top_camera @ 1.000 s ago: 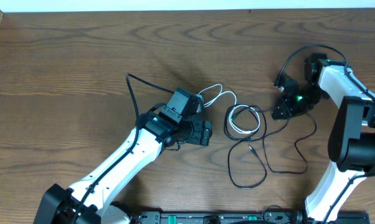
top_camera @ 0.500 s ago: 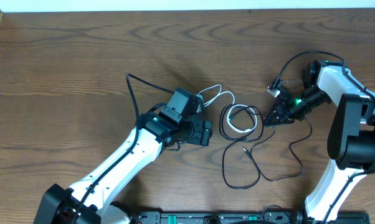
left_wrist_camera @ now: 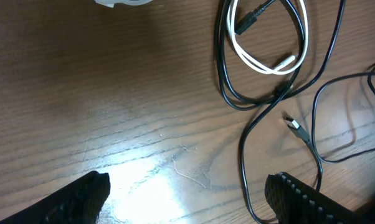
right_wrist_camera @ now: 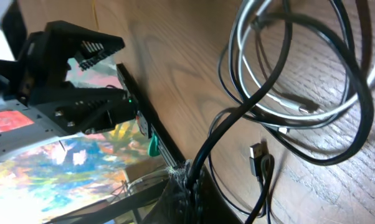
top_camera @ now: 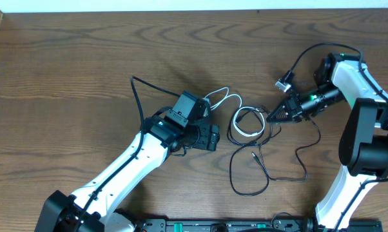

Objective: Untangle cables

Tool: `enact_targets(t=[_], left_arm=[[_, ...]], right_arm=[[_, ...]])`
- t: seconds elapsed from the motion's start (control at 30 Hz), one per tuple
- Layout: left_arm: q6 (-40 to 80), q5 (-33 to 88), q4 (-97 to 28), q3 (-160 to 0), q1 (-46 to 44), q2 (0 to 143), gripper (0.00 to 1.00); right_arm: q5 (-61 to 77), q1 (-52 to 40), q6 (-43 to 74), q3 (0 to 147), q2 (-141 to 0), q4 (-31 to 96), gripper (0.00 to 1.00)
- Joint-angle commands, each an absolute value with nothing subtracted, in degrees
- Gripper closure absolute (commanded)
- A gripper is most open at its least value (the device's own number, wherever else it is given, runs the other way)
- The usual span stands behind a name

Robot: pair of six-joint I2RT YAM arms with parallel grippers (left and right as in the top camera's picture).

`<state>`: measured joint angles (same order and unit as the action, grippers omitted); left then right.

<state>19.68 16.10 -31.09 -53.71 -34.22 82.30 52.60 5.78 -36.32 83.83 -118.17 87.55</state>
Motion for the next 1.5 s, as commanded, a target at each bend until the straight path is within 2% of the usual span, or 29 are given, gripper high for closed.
enact_targets(t=[0.0, 0.3, 0.5, 0.67, 0.8, 1.03, 1.23, 1.47], left_arm=[[20.3, 16.8, -30.9, -53.6, -34.1, 82.0, 0.15], [20.3, 17.3, -29.9, -53.6, -34.1, 82.0, 0.15], [20.3, 17.3, -29.9, -53.6, -34.1, 82.0, 0.15], [20.2, 17.3, -30.0, -53.6, -34.1, 82.0, 0.15], [20.3, 17.3, -30.0, -53.6, -34.1, 82.0, 0.15], [20.3, 17.3, -30.0, -53.6, -34.1, 82.0, 0.15], [20.3, 17.4, -30.0, -53.6, -34.1, 82.0, 0.15], [20.2, 17.3, -31.2, -53.6, -34.1, 82.0, 0.15]], right_arm=[[55.4, 5.9, -37.9, 85.6, -112.6, 88.1, 0.99], [65.3, 5.9, -40.6, 87.5, -94.7, 87.2, 0.99], [66.8, 5.9, -39.0, 87.8, -82.7, 75.1, 0.99], [61.4, 5.9, -28.3, 87.8, -75.5, 62.8, 0.99], [44.4, 6.0, -17.1, 87.8, -71.8, 53.2, 0.99], [4.7, 6.0, -11.0, 87.5, -71.5, 50.3, 0.99], [-17.9, 7.1, -9.4, 87.3, -75.4, 50.9, 0.99], [-38.7, 14.5, 5.5, 87.3, -80.8, 51.2, 0.99]])
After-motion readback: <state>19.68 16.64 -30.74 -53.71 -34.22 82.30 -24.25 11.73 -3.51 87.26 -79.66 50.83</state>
